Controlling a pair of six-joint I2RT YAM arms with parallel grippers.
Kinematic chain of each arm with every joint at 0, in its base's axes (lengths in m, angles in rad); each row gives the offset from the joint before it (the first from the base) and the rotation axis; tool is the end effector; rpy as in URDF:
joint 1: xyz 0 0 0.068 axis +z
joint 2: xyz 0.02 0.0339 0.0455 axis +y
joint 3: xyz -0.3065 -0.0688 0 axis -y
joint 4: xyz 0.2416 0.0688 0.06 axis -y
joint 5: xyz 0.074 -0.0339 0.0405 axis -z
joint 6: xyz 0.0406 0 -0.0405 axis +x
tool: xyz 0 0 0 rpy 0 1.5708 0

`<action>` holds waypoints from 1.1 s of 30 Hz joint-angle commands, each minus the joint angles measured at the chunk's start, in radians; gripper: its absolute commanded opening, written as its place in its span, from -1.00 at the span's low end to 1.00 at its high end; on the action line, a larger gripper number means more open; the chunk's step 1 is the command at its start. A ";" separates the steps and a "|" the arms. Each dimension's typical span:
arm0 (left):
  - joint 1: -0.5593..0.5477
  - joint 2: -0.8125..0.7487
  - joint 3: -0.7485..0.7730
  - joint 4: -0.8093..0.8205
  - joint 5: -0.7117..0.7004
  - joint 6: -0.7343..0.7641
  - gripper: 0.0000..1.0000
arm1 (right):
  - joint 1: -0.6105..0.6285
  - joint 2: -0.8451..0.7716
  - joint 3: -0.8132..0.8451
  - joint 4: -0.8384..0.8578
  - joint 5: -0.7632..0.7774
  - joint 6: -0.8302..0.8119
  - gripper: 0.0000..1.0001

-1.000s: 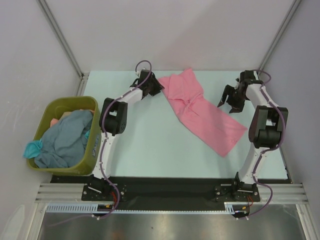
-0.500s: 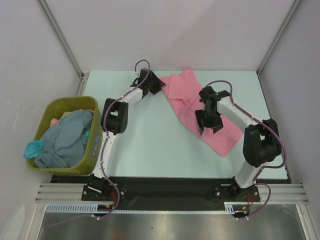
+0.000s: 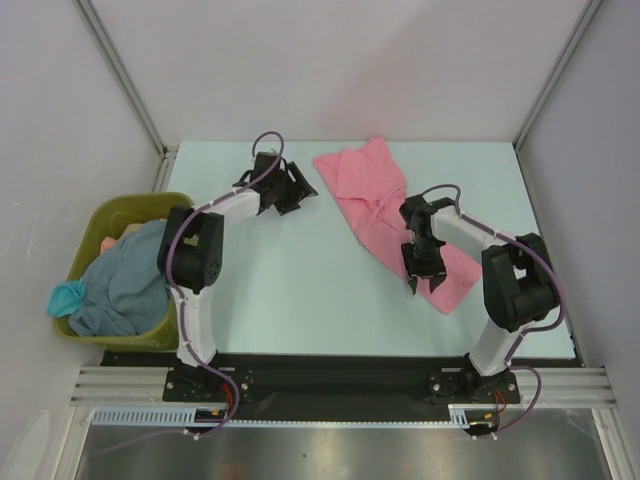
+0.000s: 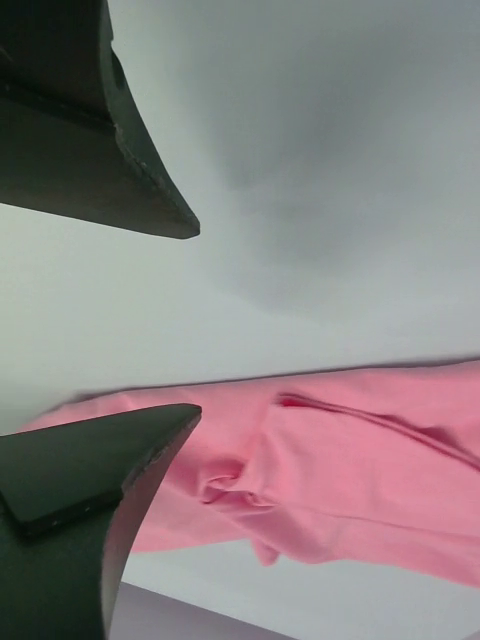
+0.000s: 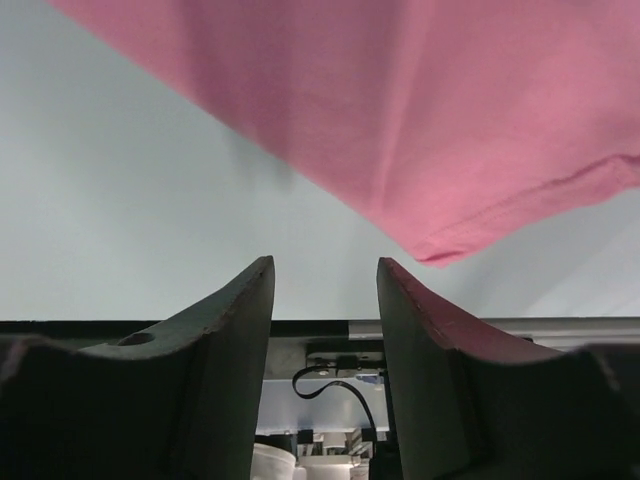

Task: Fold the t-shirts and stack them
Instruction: Fold the tshirt

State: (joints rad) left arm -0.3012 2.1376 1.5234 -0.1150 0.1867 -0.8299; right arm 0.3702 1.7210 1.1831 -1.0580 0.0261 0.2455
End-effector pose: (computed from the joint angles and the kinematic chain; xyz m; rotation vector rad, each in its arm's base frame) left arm 0.4767 -0.1560 0.2060 -0.5333 2.3576 -0.7701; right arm 0.2812 0.1080 0.2297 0.1952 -3.1191 0.0508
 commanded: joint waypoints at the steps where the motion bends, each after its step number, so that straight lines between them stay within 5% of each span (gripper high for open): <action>1: 0.002 -0.187 -0.113 0.035 0.074 0.061 0.45 | 0.007 0.032 -0.007 0.069 0.004 -0.002 -0.01; 13: 0.004 -0.493 -0.338 -0.046 0.117 0.141 0.40 | -0.002 0.144 -0.003 0.121 0.092 -0.054 -0.07; 24: 0.013 -0.593 -0.381 -0.075 0.096 0.137 0.40 | 0.009 0.141 -0.039 0.131 0.069 0.021 -1.00; 33: 0.017 -0.642 -0.397 -0.095 0.082 0.150 0.40 | 0.113 0.034 -0.131 0.185 -0.164 0.170 -1.00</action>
State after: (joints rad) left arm -0.2913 1.5627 1.1404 -0.2127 0.2836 -0.7059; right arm 0.4213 1.7924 1.1053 -0.9039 0.0341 0.3164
